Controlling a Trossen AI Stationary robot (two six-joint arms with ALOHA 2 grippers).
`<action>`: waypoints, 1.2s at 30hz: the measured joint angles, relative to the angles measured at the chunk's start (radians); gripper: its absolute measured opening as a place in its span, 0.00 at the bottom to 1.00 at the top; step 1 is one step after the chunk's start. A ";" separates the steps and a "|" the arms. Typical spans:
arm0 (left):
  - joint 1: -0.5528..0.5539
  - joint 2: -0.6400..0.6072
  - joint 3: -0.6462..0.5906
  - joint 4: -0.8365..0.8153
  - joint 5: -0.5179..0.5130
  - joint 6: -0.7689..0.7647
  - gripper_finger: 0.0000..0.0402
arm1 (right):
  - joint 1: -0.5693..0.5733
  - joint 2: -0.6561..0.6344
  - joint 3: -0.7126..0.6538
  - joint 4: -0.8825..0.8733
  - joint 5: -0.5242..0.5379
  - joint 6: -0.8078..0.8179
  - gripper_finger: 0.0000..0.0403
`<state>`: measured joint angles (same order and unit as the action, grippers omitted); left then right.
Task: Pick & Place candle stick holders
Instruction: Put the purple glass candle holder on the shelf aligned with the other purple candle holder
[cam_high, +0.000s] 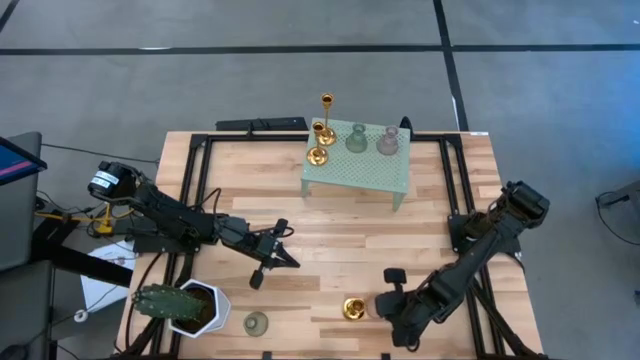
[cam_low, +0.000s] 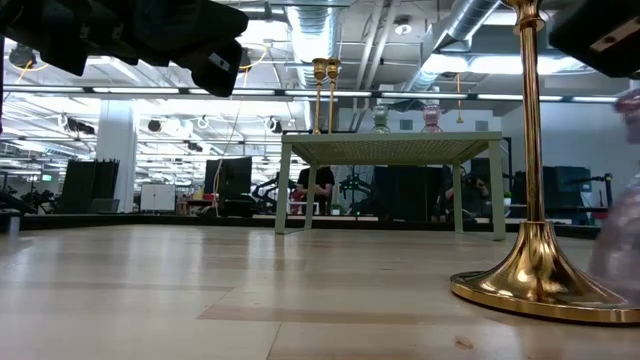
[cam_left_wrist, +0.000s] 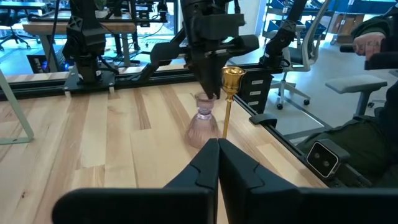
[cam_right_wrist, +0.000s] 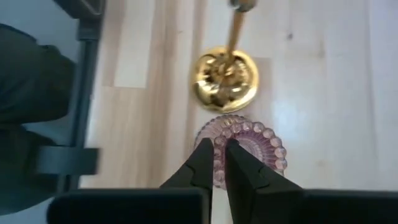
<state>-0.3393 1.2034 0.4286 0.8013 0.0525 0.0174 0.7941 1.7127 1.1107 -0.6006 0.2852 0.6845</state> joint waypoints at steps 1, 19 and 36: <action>0.000 0.000 0.000 0.000 0.000 0.000 0.02 | -0.004 0.000 0.000 -0.007 0.011 -0.003 0.03; -0.003 0.000 0.000 0.000 0.000 -0.027 0.01 | -0.137 -0.003 -0.002 -0.167 0.196 -0.064 0.03; -0.003 0.000 0.000 -0.010 0.000 -0.026 0.02 | -0.184 -0.043 -0.012 -0.191 0.238 -0.145 0.03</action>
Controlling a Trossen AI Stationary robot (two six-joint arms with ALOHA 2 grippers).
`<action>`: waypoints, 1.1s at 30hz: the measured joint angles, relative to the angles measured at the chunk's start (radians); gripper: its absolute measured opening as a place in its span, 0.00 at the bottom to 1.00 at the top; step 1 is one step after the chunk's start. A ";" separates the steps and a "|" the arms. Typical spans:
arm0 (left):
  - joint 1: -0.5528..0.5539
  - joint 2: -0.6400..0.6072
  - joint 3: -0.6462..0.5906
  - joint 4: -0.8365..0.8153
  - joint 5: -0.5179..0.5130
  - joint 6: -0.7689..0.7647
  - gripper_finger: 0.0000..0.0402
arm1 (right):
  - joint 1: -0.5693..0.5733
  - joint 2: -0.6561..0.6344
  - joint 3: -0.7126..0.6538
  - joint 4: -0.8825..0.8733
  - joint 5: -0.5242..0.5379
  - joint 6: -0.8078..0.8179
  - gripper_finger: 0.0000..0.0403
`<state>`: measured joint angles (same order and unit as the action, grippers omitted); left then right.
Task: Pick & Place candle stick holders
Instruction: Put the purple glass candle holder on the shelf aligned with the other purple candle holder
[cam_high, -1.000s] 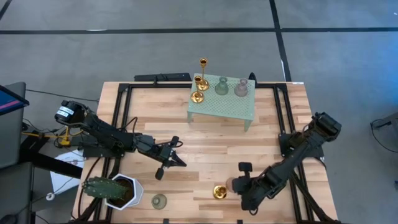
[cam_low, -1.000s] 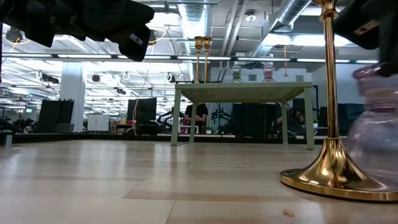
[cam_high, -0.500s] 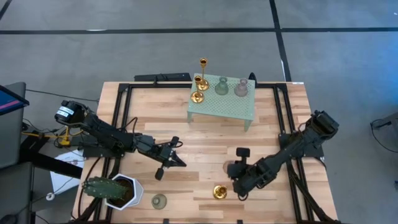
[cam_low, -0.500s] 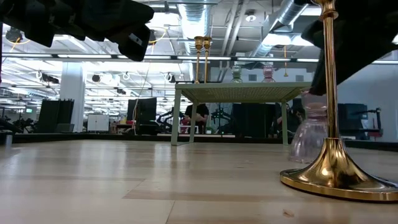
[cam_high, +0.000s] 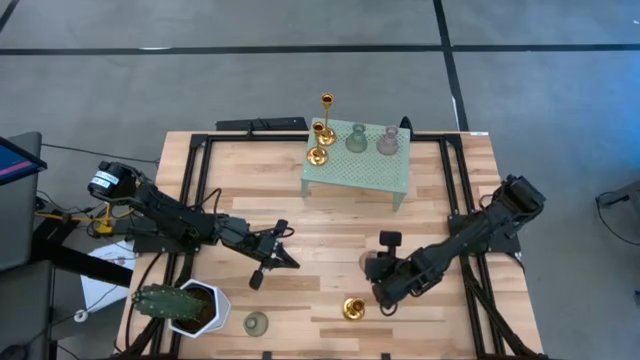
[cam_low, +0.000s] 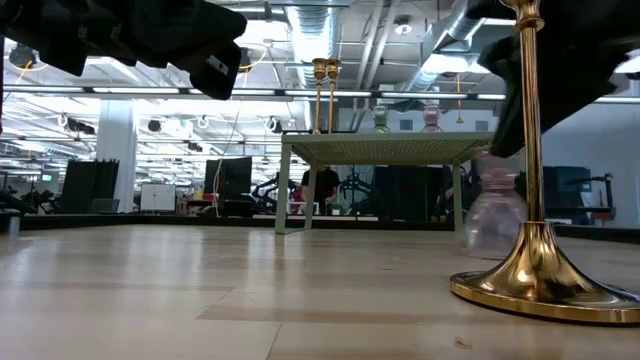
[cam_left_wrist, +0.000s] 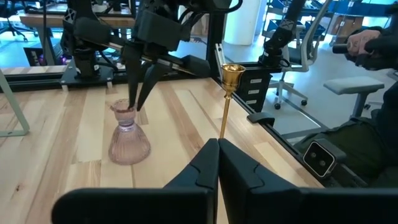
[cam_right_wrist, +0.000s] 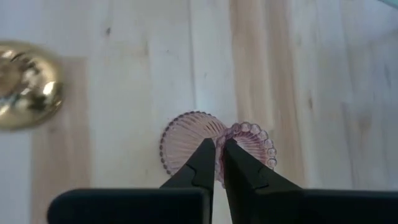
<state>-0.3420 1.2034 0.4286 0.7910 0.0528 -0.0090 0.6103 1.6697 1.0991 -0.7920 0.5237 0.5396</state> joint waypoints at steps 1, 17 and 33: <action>0.000 0.000 0.000 0.000 0.000 0.000 0.02 | 0.005 -0.011 -0.002 -0.002 -0.007 0.000 0.03; 0.000 0.000 0.000 -0.002 0.000 0.000 0.01 | -0.012 -0.084 0.001 0.003 -0.005 0.000 0.18; 0.000 0.000 0.000 -0.006 0.000 0.000 0.02 | 0.125 -0.163 0.003 -0.127 -0.017 0.039 0.02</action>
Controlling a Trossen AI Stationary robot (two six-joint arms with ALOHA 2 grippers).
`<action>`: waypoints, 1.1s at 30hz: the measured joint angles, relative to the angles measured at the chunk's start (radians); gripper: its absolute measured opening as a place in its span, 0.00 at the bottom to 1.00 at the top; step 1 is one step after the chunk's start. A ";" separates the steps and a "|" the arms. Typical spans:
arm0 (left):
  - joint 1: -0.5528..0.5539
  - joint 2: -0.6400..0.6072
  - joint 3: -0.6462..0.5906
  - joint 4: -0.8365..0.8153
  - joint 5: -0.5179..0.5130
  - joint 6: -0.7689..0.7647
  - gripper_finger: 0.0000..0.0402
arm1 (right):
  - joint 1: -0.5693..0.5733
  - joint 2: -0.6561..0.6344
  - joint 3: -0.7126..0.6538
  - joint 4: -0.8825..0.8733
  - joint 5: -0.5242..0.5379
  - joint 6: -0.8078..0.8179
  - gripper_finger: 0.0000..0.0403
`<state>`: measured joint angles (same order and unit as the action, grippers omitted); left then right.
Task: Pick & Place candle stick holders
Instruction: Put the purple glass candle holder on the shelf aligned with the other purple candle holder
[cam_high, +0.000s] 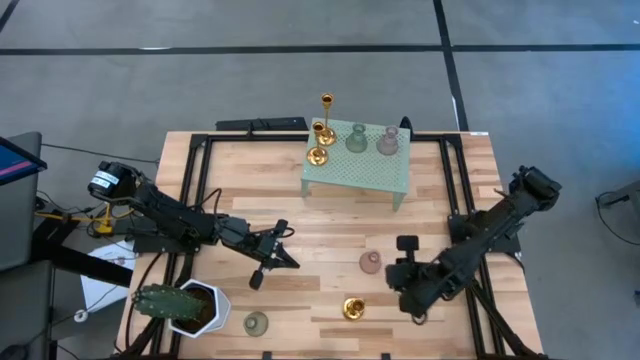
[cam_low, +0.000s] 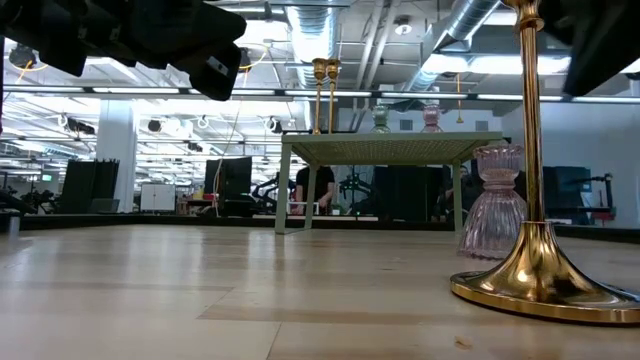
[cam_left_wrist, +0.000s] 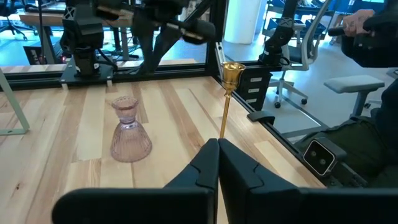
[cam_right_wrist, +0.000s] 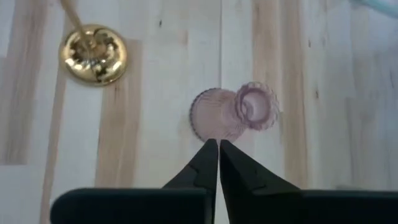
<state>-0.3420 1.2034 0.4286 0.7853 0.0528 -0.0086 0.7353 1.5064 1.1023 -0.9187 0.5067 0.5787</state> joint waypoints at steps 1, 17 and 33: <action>0.000 0.000 0.000 0.000 0.000 0.000 0.02 | 0.020 -0.009 0.000 -0.013 0.017 0.012 0.02; 0.000 0.001 0.000 0.000 0.000 0.003 0.01 | 0.361 -0.335 -0.580 0.780 0.448 0.104 0.00; 0.000 0.002 0.000 0.000 0.000 0.003 0.02 | 0.259 -0.226 -0.867 1.300 0.491 0.151 0.00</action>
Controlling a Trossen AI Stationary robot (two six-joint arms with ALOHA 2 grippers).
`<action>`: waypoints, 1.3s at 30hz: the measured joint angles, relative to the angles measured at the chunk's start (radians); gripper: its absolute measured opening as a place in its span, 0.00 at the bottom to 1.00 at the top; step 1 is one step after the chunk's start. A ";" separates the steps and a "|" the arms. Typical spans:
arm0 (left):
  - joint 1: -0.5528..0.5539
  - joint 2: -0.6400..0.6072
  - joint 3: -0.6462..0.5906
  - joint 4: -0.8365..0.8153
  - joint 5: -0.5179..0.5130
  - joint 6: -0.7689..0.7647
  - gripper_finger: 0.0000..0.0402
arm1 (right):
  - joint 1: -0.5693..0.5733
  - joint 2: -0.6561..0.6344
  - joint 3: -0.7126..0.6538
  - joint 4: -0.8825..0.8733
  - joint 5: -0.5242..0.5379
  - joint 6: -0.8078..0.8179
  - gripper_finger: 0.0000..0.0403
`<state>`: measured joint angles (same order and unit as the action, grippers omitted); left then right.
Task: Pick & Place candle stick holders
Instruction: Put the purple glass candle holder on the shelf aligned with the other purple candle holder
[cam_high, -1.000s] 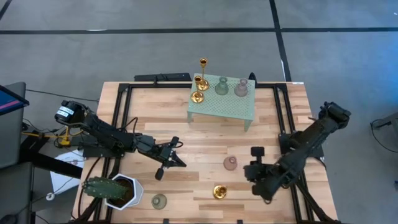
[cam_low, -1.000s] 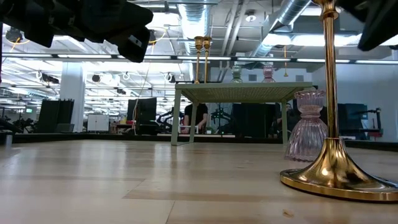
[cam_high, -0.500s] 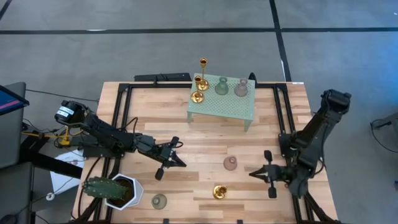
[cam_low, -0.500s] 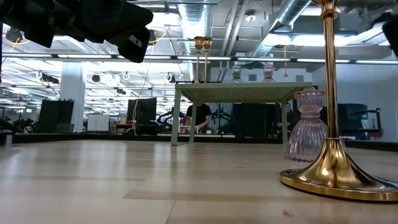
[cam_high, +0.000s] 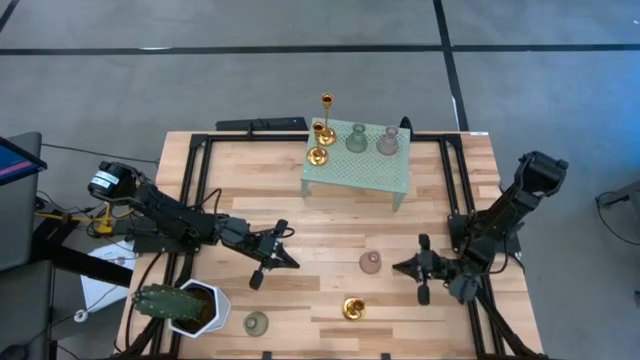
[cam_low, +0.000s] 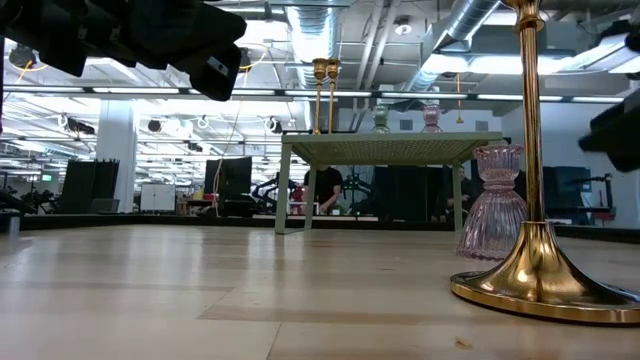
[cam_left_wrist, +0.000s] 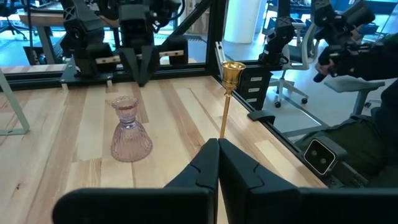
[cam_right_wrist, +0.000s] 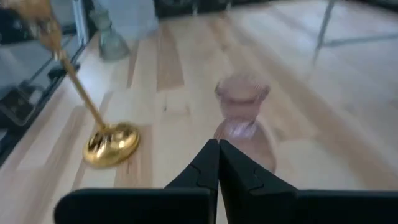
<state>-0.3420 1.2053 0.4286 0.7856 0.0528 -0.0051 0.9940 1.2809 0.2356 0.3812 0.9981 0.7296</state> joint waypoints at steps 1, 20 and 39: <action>0.000 0.000 0.000 0.000 0.000 0.000 0.01 | -0.010 0.011 0.000 0.002 -0.032 0.002 0.00; 0.000 0.000 0.000 -0.001 0.000 0.000 0.02 | -0.206 0.249 0.067 0.084 -0.162 0.019 0.66; 0.000 0.000 0.000 -0.018 0.000 0.000 0.02 | -0.364 0.260 0.156 0.086 -0.233 -0.129 0.72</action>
<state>-0.3420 1.2053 0.4286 0.7676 0.0528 -0.0051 0.6304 1.5410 0.3916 0.4675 0.7648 0.6002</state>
